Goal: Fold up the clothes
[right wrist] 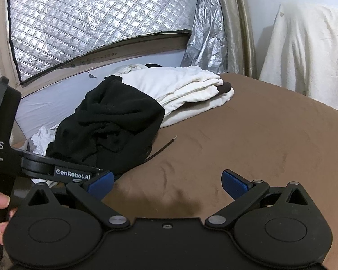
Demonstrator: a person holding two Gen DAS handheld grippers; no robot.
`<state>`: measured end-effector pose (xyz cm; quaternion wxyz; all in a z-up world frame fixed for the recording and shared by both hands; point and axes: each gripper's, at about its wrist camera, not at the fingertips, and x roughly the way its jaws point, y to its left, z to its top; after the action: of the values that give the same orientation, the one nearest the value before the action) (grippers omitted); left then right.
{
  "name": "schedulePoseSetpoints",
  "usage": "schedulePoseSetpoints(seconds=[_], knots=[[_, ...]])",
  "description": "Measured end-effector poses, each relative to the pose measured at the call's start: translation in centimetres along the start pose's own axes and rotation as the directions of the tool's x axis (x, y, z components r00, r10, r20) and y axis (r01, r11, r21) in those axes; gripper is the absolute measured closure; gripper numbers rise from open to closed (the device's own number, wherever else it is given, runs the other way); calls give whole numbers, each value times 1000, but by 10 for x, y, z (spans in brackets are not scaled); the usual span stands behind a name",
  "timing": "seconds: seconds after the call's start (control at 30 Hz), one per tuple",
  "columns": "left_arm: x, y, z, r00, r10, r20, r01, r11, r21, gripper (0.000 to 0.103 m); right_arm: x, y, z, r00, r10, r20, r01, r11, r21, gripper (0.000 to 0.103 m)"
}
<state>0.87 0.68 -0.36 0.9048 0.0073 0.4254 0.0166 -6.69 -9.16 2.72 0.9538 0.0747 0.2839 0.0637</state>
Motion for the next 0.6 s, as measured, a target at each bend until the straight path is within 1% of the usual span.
schedulePoseSetpoints(seconds=[0.07, 0.13, 0.17, 0.27, 0.37, 0.43, 0.5, 0.53, 0.6], knots=[[3, 3, 3, 1000, 13, -13, -13, 1000, 2, 0, 8, -4, 3, 998, 62, -7, -62, 997, 42, 0], [4, 10, 11, 999, 31, -19, -31, 999, -15, 0, 22, -6, 19, 993, 114, -18, -112, 992, 65, 0], [2, 16, 19, 999, 40, -10, -40, 999, -28, 0, 29, -6, 27, 990, 139, -24, -137, 988, 75, 0], [-5, 38, 52, 998, 66, 24, -64, 995, -77, 0, 51, -8, 57, 977, 210, -36, -206, 974, 93, 0], [-9, 64, 92, 990, 127, 60, -116, 981, -159, 0, 77, -7, 100, 964, 264, -39, -261, 963, 73, 0], [0, 80, 111, 983, 175, 53, -159, 961, -225, 0, 100, -5, 127, 957, 287, -44, -284, 957, 68, 0], [11, 97, 129, 975, 219, 39, -198, 934, -298, 0, 125, -2, 144, 951, 303, -63, -299, 952, 68, 0], [19, 107, 133, 974, 227, 26, -203, 913, -354, 0, 138, -1, 150, 951, 302, -75, -297, 953, 66, 0], [32, 124, 133, 973, 227, 26, -191, 870, -454, 0, 161, 2, 156, 949, 300, -95, -294, 953, 66, 0]])
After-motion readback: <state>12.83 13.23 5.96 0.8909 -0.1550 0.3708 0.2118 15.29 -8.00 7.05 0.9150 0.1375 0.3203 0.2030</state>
